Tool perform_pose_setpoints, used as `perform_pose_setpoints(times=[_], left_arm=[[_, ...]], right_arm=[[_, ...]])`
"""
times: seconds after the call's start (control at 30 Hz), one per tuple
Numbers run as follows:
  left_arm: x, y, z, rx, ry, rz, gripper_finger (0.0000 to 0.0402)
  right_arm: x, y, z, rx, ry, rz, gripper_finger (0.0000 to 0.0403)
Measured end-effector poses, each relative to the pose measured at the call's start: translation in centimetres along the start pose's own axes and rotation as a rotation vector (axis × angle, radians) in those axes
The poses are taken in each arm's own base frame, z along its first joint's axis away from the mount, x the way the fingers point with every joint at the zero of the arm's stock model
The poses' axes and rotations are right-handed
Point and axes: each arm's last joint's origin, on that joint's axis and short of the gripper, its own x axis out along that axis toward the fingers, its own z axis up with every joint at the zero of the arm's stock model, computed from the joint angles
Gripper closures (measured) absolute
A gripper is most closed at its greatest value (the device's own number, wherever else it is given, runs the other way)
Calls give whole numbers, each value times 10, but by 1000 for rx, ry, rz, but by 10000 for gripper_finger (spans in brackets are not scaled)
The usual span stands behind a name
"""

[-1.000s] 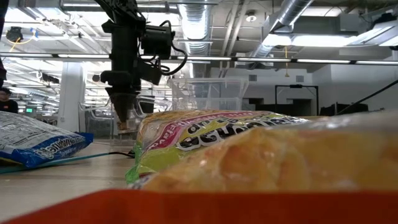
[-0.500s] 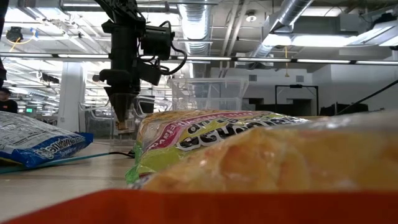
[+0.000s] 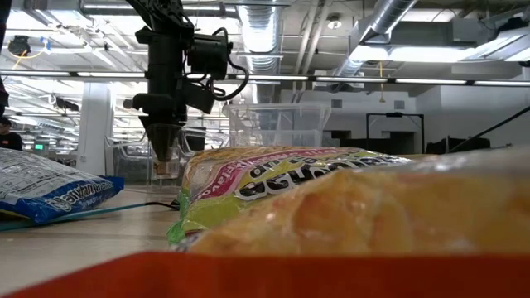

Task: Pick & Place Food Item
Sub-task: Put the brown seasoning bottle into the transparent bin, then put the blue spoon into the orange bin

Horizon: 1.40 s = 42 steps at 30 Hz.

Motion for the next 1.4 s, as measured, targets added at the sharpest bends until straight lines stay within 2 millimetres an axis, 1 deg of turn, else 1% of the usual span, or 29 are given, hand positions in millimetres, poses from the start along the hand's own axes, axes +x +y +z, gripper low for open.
perform_pose_setpoints(times=[0.07,0.2,0.27,0.37,0.5,0.7,0.87,1.0,1.13,1.27,1.4], left_arm=[[0,0,0,0,-3,0,216],[0,-1,1,1,-13,-25,181],[0,-1,1,0,-18,-29,174],[0,-1,2,3,-27,-51,177],[0,-1,4,10,-45,-55,193],[-10,0,1,28,-81,-40,206],[-34,2,-7,19,-162,-21,204],[-61,4,-19,1,-264,-11,204],[-89,3,-35,-27,-389,-48,203],[-114,-5,-52,7,-507,-118,202],[-134,-16,-67,62,-599,-151,202]], right_arm=[[0,0,0,0,0,0,49],[0,0,0,0,0,0,49],[0,0,0,0,0,0,49],[0,0,0,1,0,0,49],[0,0,0,2,0,0,49],[0,0,0,2,0,0,49],[0,0,0,2,0,0,49],[0,0,0,2,0,0,49],[0,0,0,2,0,0,49],[0,0,0,2,1,0,49],[0,0,0,2,1,0,49]])
